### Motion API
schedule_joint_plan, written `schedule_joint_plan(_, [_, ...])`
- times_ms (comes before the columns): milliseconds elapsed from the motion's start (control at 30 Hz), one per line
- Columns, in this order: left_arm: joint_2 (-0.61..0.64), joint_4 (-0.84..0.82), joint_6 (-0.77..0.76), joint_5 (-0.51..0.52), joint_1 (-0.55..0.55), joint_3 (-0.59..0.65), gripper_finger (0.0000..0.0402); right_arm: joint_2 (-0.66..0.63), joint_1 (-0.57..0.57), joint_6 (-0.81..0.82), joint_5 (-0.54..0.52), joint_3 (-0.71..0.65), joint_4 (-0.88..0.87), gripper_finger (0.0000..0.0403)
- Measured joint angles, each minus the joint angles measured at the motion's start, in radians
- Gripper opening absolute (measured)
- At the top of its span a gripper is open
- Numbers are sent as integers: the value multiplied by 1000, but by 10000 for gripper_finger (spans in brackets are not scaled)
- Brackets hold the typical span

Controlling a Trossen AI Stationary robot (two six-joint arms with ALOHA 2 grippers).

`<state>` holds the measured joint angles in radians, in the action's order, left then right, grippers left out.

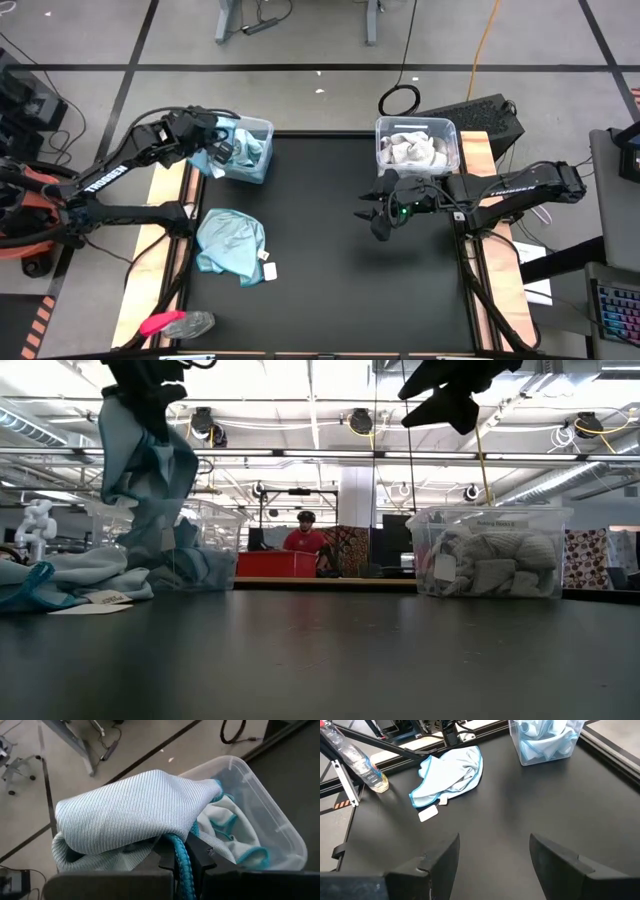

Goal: Sort microfiber towel by color & place in baskets
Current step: Put the blue microfiber towel into the left transparent bin

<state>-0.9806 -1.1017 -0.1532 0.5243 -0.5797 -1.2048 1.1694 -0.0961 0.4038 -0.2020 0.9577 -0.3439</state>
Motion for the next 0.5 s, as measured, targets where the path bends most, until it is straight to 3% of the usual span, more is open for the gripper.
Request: schedule_joint_plan(500, [-47, 187, -7, -97, -110, 120, 10, 0, -19, 23, -1, 0, -7, 231])
